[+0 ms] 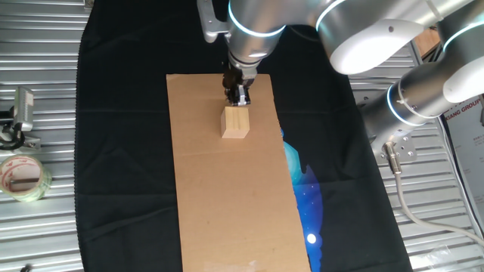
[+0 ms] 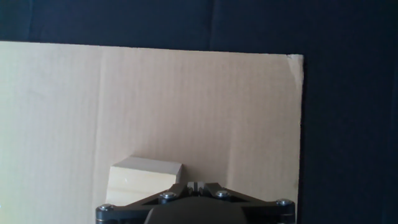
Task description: Use the gripper to push the small block from left to right
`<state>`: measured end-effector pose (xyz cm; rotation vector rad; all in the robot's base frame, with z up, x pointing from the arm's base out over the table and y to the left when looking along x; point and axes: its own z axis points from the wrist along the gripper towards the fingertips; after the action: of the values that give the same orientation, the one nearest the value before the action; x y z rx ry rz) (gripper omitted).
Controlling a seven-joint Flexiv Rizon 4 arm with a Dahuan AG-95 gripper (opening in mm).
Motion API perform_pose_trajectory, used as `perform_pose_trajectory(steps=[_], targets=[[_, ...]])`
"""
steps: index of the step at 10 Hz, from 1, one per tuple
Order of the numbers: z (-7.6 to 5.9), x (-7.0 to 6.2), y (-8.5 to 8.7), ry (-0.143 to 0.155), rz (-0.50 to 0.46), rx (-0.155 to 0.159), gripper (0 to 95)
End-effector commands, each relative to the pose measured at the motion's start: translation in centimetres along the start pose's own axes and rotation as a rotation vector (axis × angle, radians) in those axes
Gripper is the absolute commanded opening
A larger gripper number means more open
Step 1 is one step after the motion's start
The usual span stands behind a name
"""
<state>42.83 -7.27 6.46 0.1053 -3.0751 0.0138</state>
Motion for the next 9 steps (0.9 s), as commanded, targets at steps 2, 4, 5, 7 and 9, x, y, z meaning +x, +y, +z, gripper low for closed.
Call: perform_pose_trajectory(steps=[2,4,5,7,9], targets=[[-0.05,0.02,-0.04,0.013,0.041,0.027,0.0],[-0.05,0.02,-0.04,0.015,0.053,0.027,0.0],[-0.05,0.02,-0.04,0.021,0.065,0.026,0.0],[-0.05,0.02,-0.04,0.020,0.084,0.036,0.0],[-0.05,0.02,-0.04,0.003,0.104,0.050,0.0]])
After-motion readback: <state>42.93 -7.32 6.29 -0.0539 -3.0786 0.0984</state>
